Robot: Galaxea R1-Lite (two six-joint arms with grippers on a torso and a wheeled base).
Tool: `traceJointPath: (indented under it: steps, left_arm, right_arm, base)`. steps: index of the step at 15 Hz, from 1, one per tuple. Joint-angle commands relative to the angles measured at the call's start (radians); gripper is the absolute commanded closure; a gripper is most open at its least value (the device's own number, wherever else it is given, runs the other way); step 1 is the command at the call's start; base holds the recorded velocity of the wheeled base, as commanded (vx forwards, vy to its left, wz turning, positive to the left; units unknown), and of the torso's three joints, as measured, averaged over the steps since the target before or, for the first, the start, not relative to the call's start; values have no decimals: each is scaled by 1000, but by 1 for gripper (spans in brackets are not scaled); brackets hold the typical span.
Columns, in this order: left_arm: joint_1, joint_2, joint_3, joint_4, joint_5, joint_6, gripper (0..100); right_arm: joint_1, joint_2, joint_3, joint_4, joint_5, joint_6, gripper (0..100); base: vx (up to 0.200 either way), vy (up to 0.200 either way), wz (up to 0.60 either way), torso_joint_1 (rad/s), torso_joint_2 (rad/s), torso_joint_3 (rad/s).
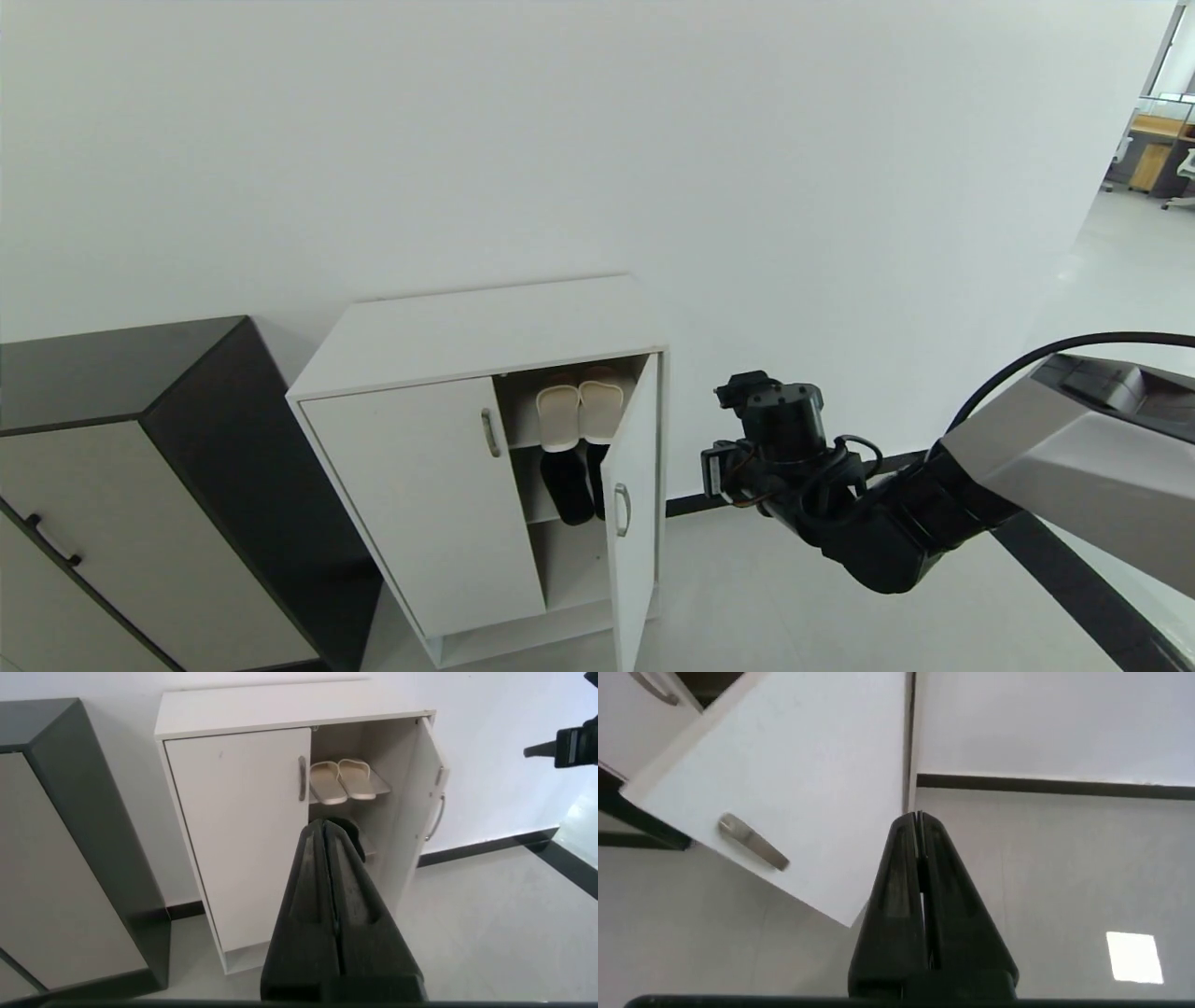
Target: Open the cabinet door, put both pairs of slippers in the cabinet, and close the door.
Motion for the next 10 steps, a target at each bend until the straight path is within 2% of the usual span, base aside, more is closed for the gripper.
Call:
traceJointPath:
  steps: [1, 8, 10]
  left_arm:
    - [0, 1, 1, 0, 0, 0, 100]
    - [0, 1, 1, 0, 0, -2, 100]
    - [0, 1, 1, 0, 0, -2, 100]
  right_arm:
    - [8, 1, 8, -19, 0, -4, 100]
    - [35, 4, 53, -88, 4, -38, 100]
    - [41, 12, 53, -88, 3, -38, 100]
  base:
    - [0, 0, 0, 0, 0, 0]
    - [0, 0, 0, 0, 0, 0]
    - [0, 0, 600, -5, 2, 5]
